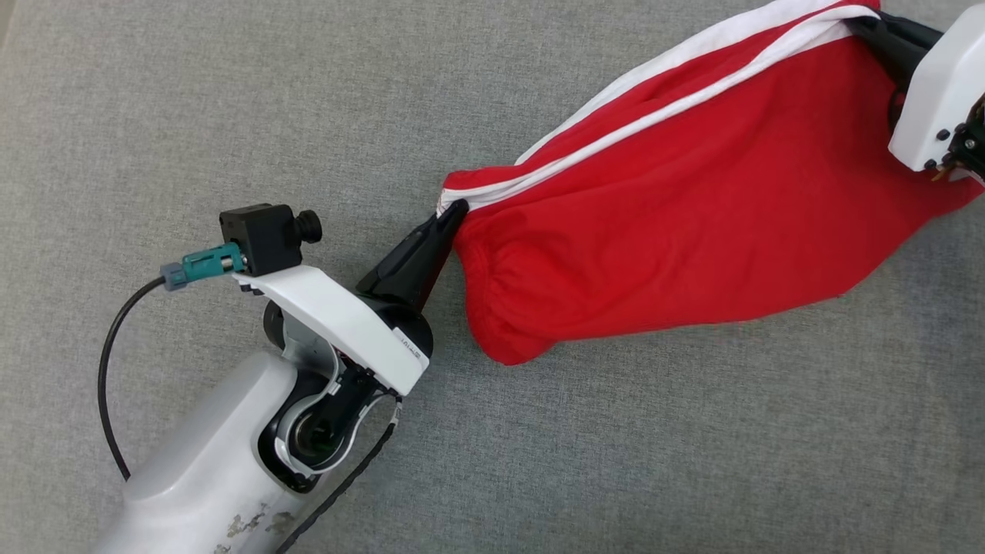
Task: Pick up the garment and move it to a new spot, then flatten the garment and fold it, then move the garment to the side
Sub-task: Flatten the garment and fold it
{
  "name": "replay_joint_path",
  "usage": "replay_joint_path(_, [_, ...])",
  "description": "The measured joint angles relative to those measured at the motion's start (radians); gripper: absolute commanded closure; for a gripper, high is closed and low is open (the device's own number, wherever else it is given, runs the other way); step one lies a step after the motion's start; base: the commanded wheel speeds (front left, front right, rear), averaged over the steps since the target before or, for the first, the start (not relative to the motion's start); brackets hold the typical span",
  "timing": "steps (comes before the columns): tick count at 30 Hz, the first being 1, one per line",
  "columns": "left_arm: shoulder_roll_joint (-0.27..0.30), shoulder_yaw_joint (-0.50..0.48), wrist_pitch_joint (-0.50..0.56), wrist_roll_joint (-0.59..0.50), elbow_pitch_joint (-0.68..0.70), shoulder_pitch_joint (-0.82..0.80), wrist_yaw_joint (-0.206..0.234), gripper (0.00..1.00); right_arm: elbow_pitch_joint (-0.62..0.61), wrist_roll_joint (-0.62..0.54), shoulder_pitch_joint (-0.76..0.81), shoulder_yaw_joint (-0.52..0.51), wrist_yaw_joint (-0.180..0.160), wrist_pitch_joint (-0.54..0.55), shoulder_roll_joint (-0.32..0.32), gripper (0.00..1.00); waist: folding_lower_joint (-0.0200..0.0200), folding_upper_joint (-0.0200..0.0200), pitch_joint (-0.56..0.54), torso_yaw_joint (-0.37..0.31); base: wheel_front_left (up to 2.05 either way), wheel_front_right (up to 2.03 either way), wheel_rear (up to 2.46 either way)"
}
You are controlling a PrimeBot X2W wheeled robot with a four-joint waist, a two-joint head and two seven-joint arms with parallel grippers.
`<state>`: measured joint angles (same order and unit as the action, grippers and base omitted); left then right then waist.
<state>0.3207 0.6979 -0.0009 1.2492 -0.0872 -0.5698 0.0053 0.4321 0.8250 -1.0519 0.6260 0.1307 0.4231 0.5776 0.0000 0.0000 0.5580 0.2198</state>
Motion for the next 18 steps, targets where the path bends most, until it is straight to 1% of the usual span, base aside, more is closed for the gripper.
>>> replay_joint_path(5, [-0.004, -0.005, -0.012, -0.009, -0.016, -0.014, 0.002, 1.00, 0.037, -0.001, -0.023, 0.029, 0.000, -0.047, -0.001, 1.00, 0.0000, 0.0000, 0.006, 0.007, 0.00, 0.00, 0.00])
replay_joint_path(6, [-0.008, -0.008, -0.015, -0.008, -0.020, -0.015, 0.006, 0.90, 0.044, -0.009, -0.028, 0.032, 0.000, -0.065, -0.002, 0.96, 0.0000, 0.0000, 0.007, 0.008, 0.00, 0.00, 0.00])
replay_joint_path(7, [-0.012, -0.009, -0.021, -0.009, -0.023, -0.015, 0.011, 0.71, 0.052, -0.020, -0.034, 0.036, 0.000, -0.086, -0.002, 0.79, 0.0000, 0.0000, 0.008, 0.009, 0.00, 0.00, 0.00])
replay_joint_path(8, [-0.012, -0.005, -0.020, -0.018, -0.027, -0.019, 0.013, 0.62, 0.064, -0.026, -0.041, 0.040, 0.000, -0.104, -0.005, 0.57, 0.0000, 0.0000, 0.008, 0.010, 0.00, 0.00, 0.00])
replay_joint_path(9, [-0.013, -0.002, -0.020, -0.022, -0.030, -0.021, 0.013, 0.38, 0.071, -0.028, -0.043, 0.046, 0.000, -0.119, -0.009, 0.00, 0.0000, 0.0000, 0.007, 0.010, 0.00, 0.00, 0.00])
replay_joint_path(10, [-0.014, -0.002, -0.022, -0.024, -0.034, -0.021, 0.013, 0.02, 0.077, -0.029, -0.043, 0.054, 0.000, -0.128, -0.015, 0.00, 0.0000, 0.0000, 0.007, 0.010, 0.00, 0.00, 0.00])
replay_joint_path(11, [-0.015, -0.002, -0.027, -0.026, -0.036, -0.021, 0.015, 0.00, 0.083, -0.031, -0.045, 0.059, 0.000, -0.140, -0.022, 0.00, 0.0000, 0.0000, 0.007, 0.009, 0.00, 0.00, 0.00])
replay_joint_path(14, [-0.011, 0.001, -0.055, -0.062, -0.044, -0.020, 0.036, 0.00, 0.092, -0.028, -0.046, 0.069, 0.000, -0.173, -0.032, 0.00, 0.0000, 0.0000, 0.001, 0.005, 0.00, 0.00, 0.00])
replay_joint_path(16, [0.007, 0.004, -0.085, -0.103, -0.047, -0.016, 0.062, 0.00, 0.087, -0.031, -0.047, 0.079, 0.000, -0.196, -0.029, 0.00, 0.0000, 0.0000, -0.007, 0.000, 0.00, 0.00, 0.00])
replay_joint_path(18, [0.031, 0.001, -0.130, -0.152, -0.042, -0.004, 0.097, 0.00, 0.076, -0.032, -0.047, 0.092, 0.000, -0.198, -0.019, 0.00, 0.0000, 0.0000, -0.018, -0.008, 0.00, 0.00, 0.00])
